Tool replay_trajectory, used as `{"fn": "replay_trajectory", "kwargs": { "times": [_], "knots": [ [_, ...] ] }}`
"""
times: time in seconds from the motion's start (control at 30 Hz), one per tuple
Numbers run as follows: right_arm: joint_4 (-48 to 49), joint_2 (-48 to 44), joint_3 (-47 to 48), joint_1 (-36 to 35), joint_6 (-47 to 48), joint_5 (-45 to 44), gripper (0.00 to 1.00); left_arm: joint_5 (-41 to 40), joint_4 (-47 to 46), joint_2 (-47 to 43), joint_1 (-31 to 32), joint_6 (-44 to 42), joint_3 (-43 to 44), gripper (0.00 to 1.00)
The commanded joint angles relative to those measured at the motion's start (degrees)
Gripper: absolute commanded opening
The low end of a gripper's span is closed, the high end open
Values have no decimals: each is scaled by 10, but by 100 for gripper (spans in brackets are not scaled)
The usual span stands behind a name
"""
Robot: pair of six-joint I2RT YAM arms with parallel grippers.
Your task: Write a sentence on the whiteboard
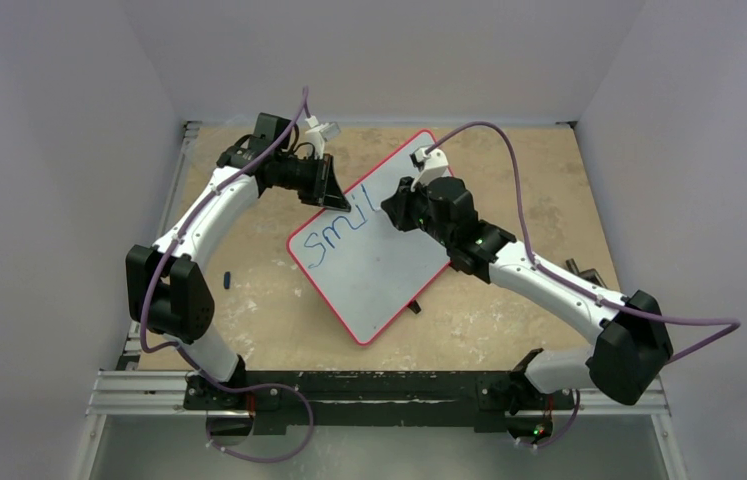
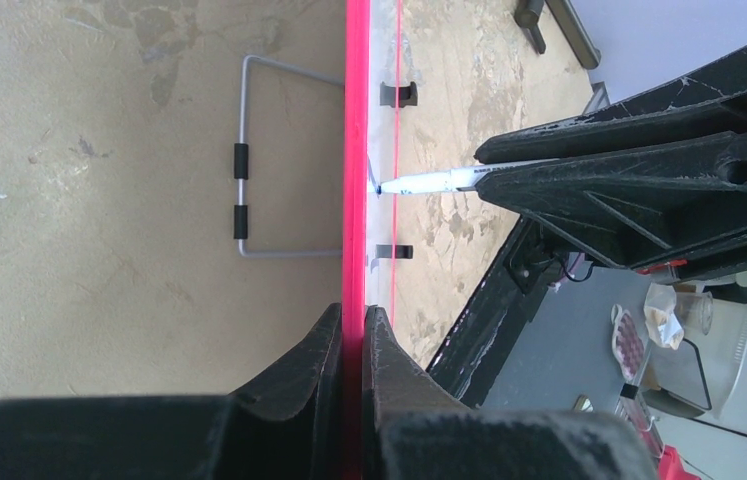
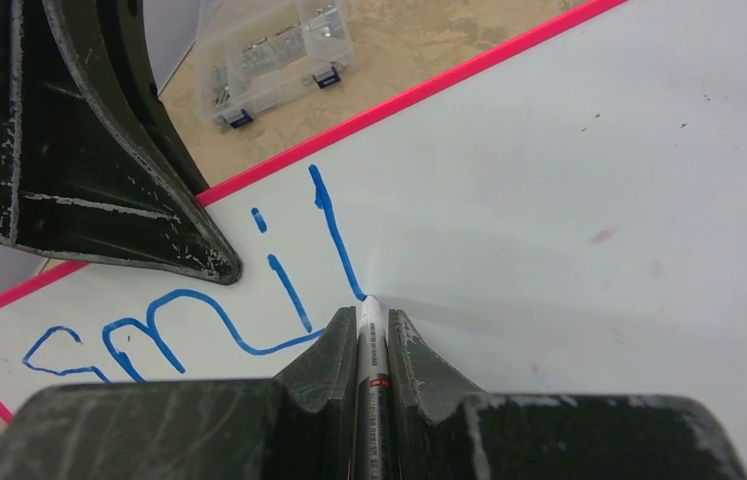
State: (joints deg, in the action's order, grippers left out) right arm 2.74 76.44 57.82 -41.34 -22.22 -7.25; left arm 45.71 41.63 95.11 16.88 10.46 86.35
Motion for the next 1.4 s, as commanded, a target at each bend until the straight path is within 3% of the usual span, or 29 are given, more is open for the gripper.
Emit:
{"fn": "replay_trajectory", "kwargs": {
  "times": [0.0,0.77,1.2,1.37],
  "knots": [
    [-26,-5,11,2,15,-29,0,-11,-41,-33,-2,-21,2,0],
    [-61,15,108,9,32,-35,0,-5,-47,-38,-2,-16,-3,0],
    [-30,-73,50,9,22,-45,0,-4,-49,-39,-2,-14,-3,0],
    [24,-85,17,10,15,-31,0,-9,-50,-41,-2,-14,-6,0]
  ]
}}
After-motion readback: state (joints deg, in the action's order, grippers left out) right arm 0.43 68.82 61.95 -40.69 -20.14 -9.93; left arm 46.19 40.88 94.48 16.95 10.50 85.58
